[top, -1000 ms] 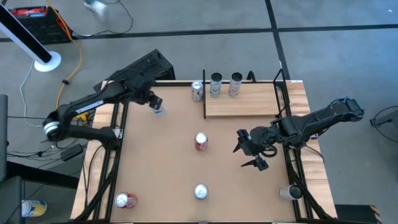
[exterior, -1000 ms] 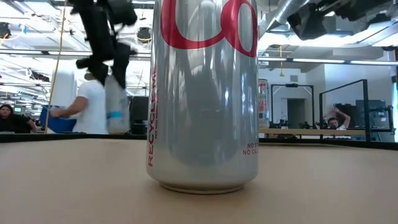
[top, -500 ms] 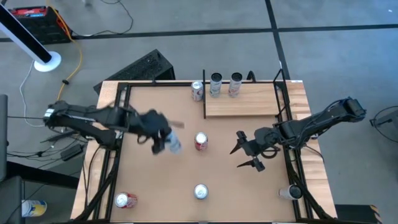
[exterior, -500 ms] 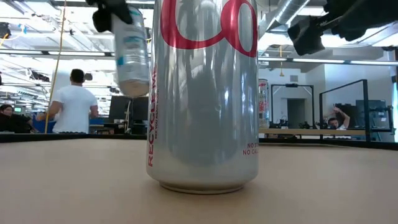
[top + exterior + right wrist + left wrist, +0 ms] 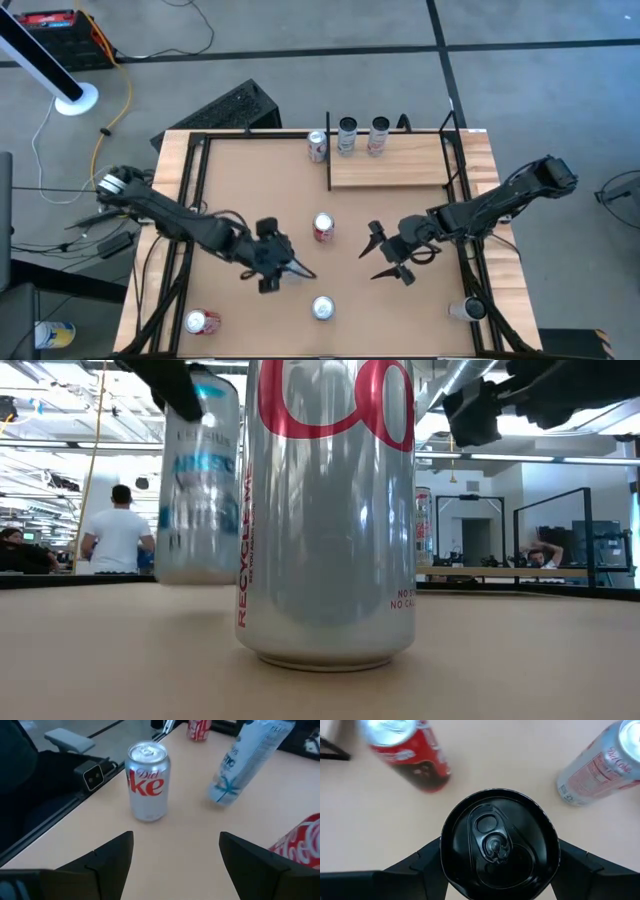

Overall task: Place canned beverage on shelf
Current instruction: Put the silver and blue soda can on the shelf

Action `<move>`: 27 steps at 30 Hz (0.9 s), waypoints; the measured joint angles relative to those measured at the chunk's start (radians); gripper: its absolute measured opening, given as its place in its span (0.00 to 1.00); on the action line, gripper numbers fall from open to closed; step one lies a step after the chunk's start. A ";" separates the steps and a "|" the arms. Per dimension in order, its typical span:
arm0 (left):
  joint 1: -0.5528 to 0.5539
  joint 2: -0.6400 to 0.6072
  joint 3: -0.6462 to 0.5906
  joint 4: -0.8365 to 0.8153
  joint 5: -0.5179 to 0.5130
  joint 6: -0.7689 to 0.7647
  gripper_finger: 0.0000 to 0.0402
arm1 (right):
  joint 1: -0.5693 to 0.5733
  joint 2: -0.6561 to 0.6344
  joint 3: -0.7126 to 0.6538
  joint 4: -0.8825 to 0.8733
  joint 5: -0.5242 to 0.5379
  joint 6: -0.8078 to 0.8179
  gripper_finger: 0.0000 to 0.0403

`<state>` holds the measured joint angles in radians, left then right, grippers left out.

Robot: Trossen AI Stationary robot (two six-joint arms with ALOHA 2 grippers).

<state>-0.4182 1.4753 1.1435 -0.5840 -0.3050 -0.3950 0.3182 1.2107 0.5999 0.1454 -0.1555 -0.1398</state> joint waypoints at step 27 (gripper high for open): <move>-0.012 0.081 0.002 0.144 0.063 -0.124 0.98 | 0.020 0.070 0.000 0.046 0.000 -0.072 0.79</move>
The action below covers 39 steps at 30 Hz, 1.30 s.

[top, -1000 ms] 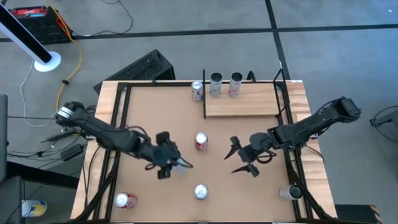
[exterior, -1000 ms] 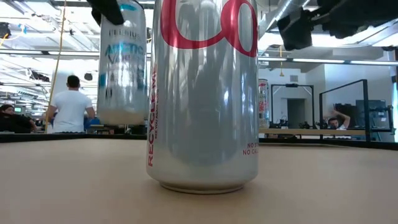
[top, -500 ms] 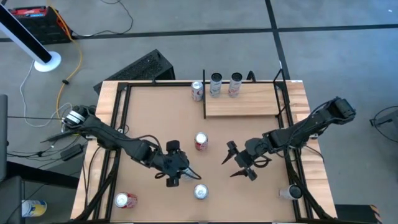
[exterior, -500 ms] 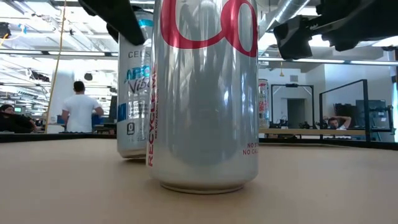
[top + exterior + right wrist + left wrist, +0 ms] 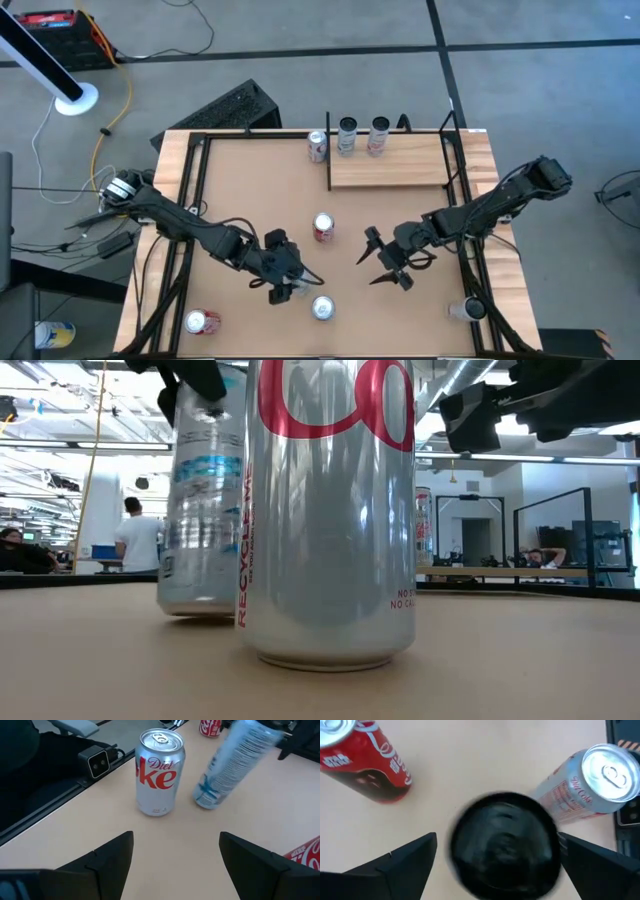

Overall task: Place canned beverage on shelf
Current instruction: Put the silver and blue soda can on the shelf

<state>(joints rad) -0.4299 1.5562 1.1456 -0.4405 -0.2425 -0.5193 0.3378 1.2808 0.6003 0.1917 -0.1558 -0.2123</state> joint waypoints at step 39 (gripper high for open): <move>-0.003 -0.027 0.084 0.113 -0.137 0.353 0.97 | 0.003 0.002 0.001 0.325 0.001 0.142 0.79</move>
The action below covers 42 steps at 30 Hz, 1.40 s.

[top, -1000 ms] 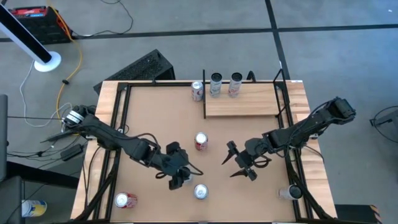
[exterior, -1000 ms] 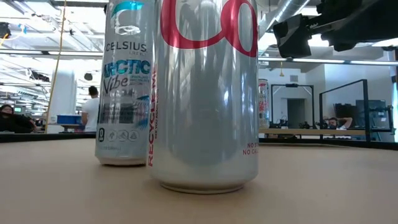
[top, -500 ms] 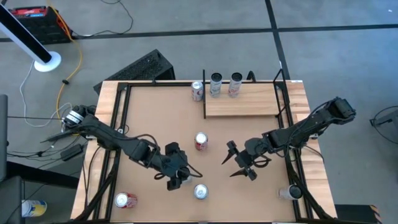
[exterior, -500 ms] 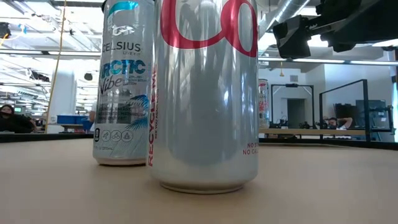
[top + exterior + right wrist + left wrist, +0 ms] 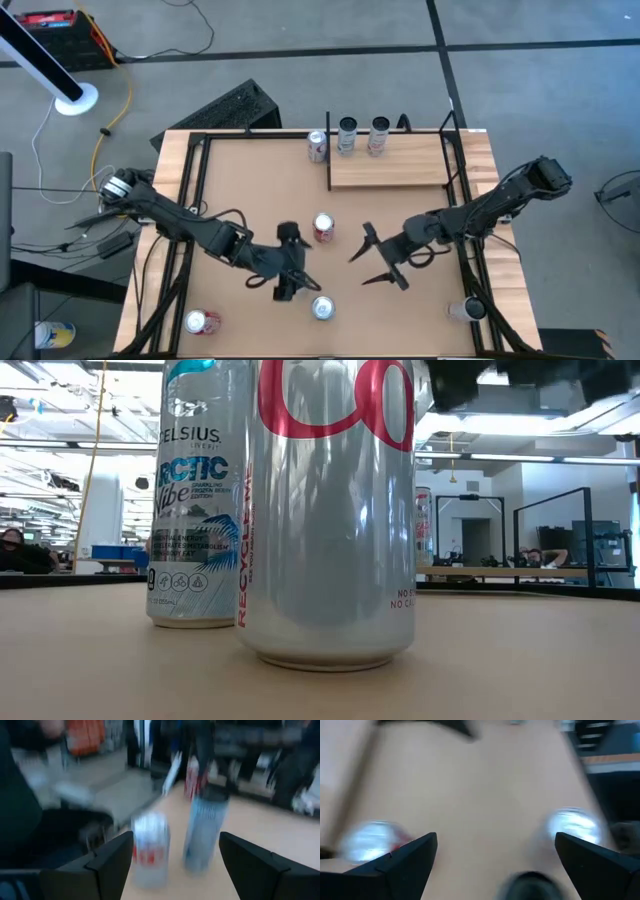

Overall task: Place canned beverage on shelf
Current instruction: Put the silver and blue soda can on the shelf

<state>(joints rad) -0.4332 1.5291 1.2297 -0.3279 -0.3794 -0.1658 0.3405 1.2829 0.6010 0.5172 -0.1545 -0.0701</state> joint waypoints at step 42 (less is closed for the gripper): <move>0.002 -0.561 -0.583 0.396 -0.229 0.119 0.97 | 0.083 0.623 0.645 -0.200 0.463 0.148 0.83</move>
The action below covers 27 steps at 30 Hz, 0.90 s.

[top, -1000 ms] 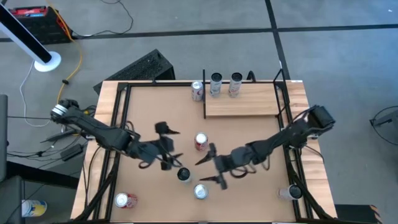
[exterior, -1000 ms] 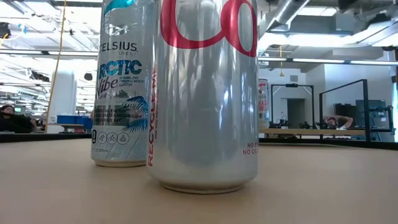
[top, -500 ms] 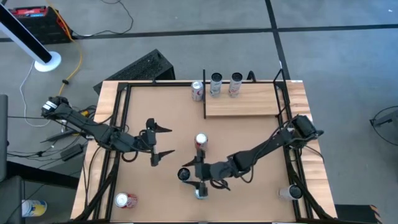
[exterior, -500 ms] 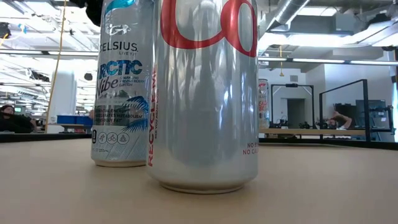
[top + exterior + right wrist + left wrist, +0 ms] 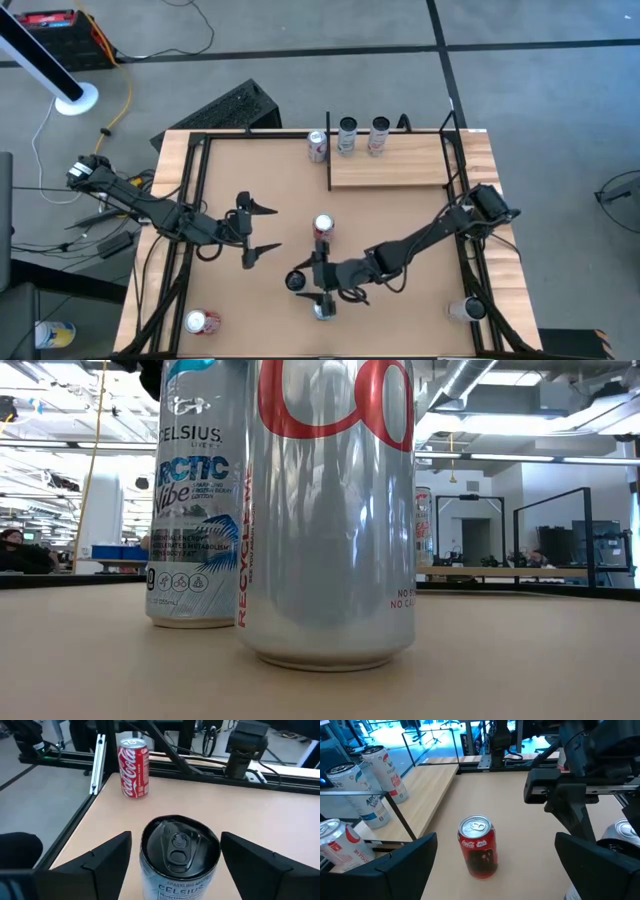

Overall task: Place canned beverage on shelf
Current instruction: Put the silver and blue soda can on the shelf

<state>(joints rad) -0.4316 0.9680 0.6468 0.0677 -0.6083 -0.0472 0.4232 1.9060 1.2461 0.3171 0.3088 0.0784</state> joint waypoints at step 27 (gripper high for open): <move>0.000 0.000 0.000 -0.010 0.000 -0.005 0.97 | -0.039 0.047 -0.001 0.034 -0.045 0.030 0.99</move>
<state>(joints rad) -0.4316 0.9684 0.6468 0.0582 -0.6083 -0.0521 0.3843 1.9533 1.2453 0.3508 0.2634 0.1085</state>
